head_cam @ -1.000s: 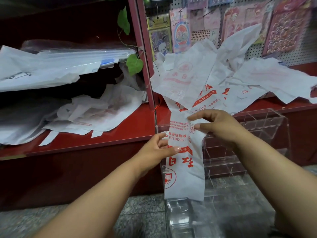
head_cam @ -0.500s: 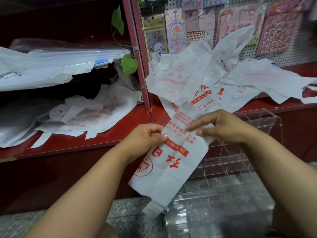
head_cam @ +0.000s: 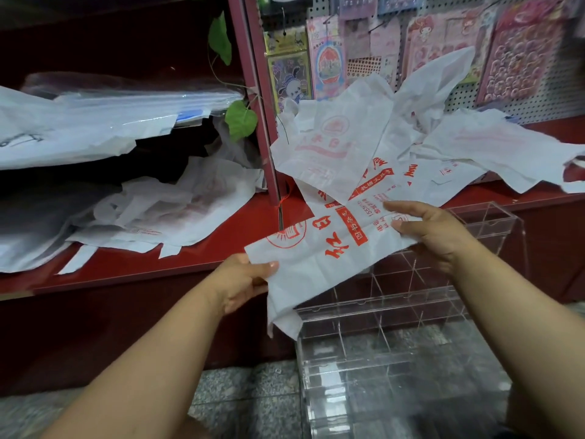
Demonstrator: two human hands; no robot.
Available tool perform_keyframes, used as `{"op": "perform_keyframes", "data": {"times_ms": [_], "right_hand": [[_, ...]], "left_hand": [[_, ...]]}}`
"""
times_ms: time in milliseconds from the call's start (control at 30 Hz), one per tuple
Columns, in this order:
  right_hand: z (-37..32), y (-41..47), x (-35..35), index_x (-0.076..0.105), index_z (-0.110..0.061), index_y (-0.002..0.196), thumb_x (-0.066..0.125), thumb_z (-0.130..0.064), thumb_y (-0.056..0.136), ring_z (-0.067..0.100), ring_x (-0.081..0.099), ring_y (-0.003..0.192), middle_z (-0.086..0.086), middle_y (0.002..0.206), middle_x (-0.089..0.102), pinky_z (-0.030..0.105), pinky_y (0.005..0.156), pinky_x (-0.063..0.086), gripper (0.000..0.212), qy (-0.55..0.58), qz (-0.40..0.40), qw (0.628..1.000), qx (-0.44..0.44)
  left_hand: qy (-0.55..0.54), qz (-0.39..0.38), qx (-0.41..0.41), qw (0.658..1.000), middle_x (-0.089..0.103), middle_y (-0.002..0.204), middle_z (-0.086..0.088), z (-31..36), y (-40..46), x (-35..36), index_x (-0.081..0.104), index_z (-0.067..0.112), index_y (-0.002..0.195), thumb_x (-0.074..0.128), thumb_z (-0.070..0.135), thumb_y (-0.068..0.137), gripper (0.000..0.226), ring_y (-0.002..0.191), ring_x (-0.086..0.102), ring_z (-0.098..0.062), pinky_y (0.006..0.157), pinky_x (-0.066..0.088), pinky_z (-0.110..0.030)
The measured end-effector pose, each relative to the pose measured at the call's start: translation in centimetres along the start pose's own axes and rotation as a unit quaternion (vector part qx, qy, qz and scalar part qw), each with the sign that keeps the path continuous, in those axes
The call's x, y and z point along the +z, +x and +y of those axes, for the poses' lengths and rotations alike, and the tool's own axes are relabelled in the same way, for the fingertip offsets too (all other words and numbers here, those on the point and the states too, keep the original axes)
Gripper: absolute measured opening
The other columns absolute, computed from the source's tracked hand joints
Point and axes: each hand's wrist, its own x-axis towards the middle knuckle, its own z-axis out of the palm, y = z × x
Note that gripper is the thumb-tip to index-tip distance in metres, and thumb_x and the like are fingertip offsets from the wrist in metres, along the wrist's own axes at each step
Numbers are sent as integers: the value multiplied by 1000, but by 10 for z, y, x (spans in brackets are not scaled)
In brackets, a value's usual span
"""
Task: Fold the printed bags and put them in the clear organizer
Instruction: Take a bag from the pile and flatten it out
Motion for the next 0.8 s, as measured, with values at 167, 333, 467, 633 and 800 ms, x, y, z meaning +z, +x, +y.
{"op": "perform_keyframes", "data": {"times_ms": [167, 333, 467, 633, 800], "right_hand": [[0, 1, -10, 73, -15, 90, 63, 2, 86, 10, 69, 85, 2, 107, 68, 15, 60, 54, 20, -125, -2, 992, -6], [1, 0, -12, 71, -19, 93, 62, 3, 87, 6, 69, 80, 0, 107, 67, 13, 58, 52, 24, -145, -7, 989, -19], [5, 2, -11, 72, -17, 94, 58, 6, 88, 17, 71, 84, 10, 114, 66, 18, 60, 55, 28, -78, -2, 997, 2], [7, 3, -9, 73, -16, 90, 56, 8, 88, 20, 70, 86, 12, 115, 66, 19, 59, 55, 29, -46, -3, 999, 15], [3, -4, 0, 71, -8, 96, 56, 11, 86, 14, 72, 77, 4, 105, 67, 20, 60, 57, 26, -5, -18, 1000, 10]], "left_hand": [[9, 29, 81, 996, 72, 113, -10, 17, -5, 0, 61, 5, 119, 52, 5, 97, 24, 101, 70, -23, 82, 59, -31], [6, 69, 146, 987, 67, 120, -10, 28, -8, 0, 33, 26, 146, 60, -9, 89, 72, 108, 67, -27, 90, 56, -37], [-10, 41, 150, 988, 71, 111, -18, 37, -16, -5, 25, 45, 146, 59, -13, 87, 90, 102, 70, -27, 84, 58, -31], [94, 82, 175, 977, 60, 76, -6, 40, -21, -11, 64, 11, 87, 65, -9, 83, 21, 72, 57, -18, 63, 50, -14], [107, 61, 135, 983, 73, 71, 0, 44, -26, -14, 73, 11, 95, 69, -7, 80, 24, 69, 70, -14, 65, 54, -17]]}}
